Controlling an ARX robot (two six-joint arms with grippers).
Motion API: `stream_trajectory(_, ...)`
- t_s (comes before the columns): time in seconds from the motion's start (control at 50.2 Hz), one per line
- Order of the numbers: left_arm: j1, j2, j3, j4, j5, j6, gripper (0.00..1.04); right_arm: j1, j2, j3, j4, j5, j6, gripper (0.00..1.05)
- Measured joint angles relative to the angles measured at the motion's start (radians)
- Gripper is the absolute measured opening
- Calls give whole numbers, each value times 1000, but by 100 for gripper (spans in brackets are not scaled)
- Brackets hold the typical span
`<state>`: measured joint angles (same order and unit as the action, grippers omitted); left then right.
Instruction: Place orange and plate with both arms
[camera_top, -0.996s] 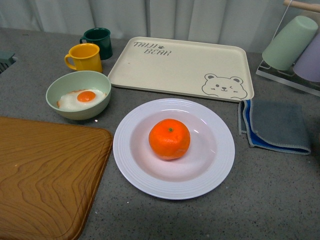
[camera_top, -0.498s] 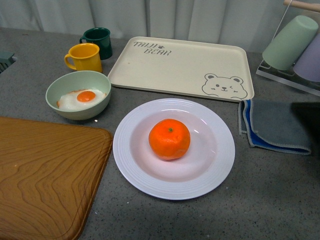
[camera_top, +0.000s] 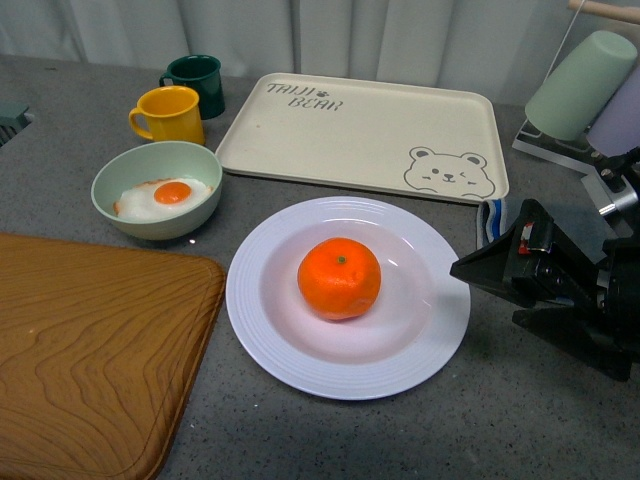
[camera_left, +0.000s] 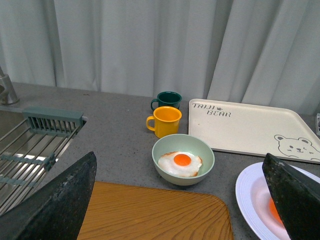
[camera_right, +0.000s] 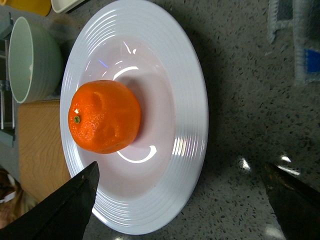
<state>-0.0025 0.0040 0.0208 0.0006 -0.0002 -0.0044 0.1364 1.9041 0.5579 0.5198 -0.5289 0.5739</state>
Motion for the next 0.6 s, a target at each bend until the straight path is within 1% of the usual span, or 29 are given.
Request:
stream_trajectory(0.179, 0, 0, 0, 0, 0, 0, 98, -3, 75, 51, -5, -102, 59, 95)
stream_trajectory(0.398, 0, 0, 0, 0, 0, 0, 98, 5, 164, 134, -45, -125, 85, 95)
stream_trajectory(0.597, 0, 0, 0, 0, 0, 0, 98, 21, 223, 206, -54, -181, 138, 95)
